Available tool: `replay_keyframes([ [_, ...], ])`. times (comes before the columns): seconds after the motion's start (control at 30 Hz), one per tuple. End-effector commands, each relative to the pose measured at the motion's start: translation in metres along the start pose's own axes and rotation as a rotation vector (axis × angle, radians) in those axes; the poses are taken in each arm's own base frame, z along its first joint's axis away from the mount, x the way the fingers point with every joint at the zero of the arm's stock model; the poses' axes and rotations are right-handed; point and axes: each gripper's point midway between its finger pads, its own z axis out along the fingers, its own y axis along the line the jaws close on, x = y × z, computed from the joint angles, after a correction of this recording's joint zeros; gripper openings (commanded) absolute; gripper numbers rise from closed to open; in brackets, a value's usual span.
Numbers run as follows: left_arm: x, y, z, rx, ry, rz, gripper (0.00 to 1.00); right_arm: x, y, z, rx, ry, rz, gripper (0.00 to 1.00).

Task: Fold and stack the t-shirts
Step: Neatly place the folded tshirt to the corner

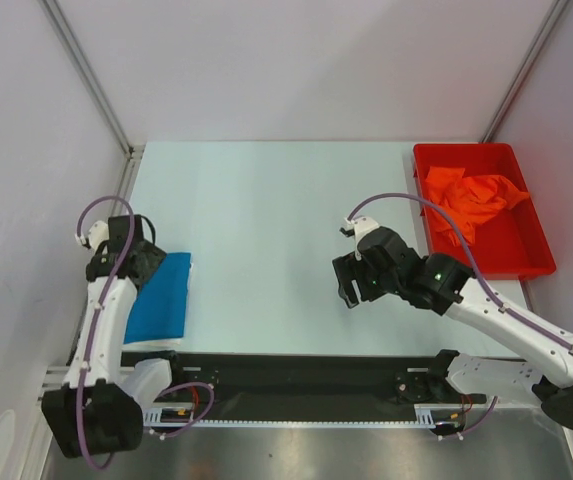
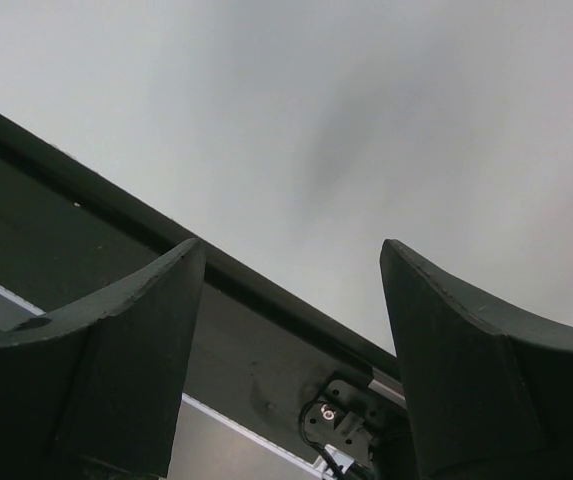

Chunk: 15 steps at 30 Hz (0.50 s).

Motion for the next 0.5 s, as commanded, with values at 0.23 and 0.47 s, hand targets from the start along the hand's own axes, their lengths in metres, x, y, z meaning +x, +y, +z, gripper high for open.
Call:
replay_keyframes([
  [0.23, 0.064, -0.098, -0.066, 0.613, 0.116, 0.269, 0.75, -0.035, 0.008, 0.005, -0.109, -0.141, 0.292, 0.8],
  [0.47, 0.153, -0.14, -0.151, 0.997, 0.24, 0.38, 0.86, -0.014, -0.013, 0.012, -0.238, -0.341, 0.731, 1.0],
])
